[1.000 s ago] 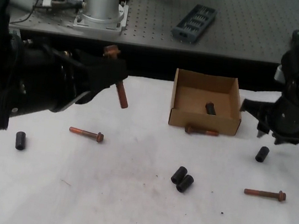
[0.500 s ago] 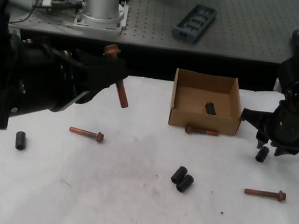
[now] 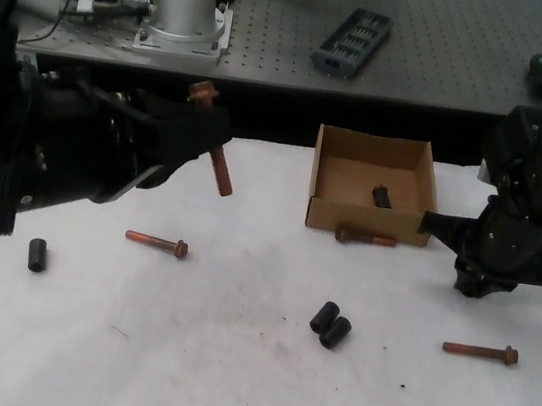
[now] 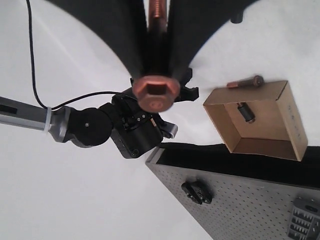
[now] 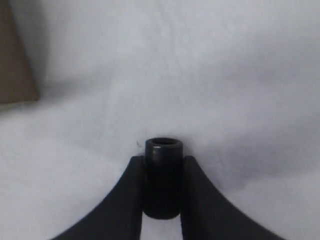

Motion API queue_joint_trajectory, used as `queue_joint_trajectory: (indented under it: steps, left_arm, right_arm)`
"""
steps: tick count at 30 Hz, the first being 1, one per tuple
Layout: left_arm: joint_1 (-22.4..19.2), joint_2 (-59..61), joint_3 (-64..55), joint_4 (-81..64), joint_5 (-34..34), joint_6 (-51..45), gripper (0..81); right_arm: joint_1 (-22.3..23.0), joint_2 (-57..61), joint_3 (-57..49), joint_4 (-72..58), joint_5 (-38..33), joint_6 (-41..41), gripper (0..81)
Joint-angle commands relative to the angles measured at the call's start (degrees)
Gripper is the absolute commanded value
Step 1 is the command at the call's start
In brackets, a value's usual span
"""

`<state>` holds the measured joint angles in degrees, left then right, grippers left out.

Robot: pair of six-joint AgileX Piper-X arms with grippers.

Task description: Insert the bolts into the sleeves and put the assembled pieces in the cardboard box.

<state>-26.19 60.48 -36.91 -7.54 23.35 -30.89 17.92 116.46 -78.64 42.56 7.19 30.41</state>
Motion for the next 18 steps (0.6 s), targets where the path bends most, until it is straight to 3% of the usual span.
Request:
queue_joint_trajectory:
  steps: [1,6,10,15,18]
  left_arm:
    - [1.1,-0.7,-0.3,-1.1,0.5,-1.9,0.6]
    - [6.6,-0.7,-0.3,-1.1,0.6,-6.5,0.6]
    - [11.4,0.1,-0.3,-2.3,6.3,-9.1,0.6]
    - [13.1,5.5,-0.3,-11.0,10.3,-12.6,0.6]
    - [11.2,10.8,-0.5,-18.9,12.5,-16.3,0.6]
  right_arm:
    - [0.2,-0.2,-0.4,1.7,-2.1,-2.3,3.0]
    - [0.2,-2.3,0.1,6.5,-2.7,-16.4,5.3]
    - [0.2,-9.7,5.8,-0.3,-7.2,-23.7,5.3]
    - [0.2,-24.7,20.4,-17.3,-21.6,-25.7,5.3]
    - [0.2,-32.5,29.4,-29.8,-33.8,-25.2,5.3]
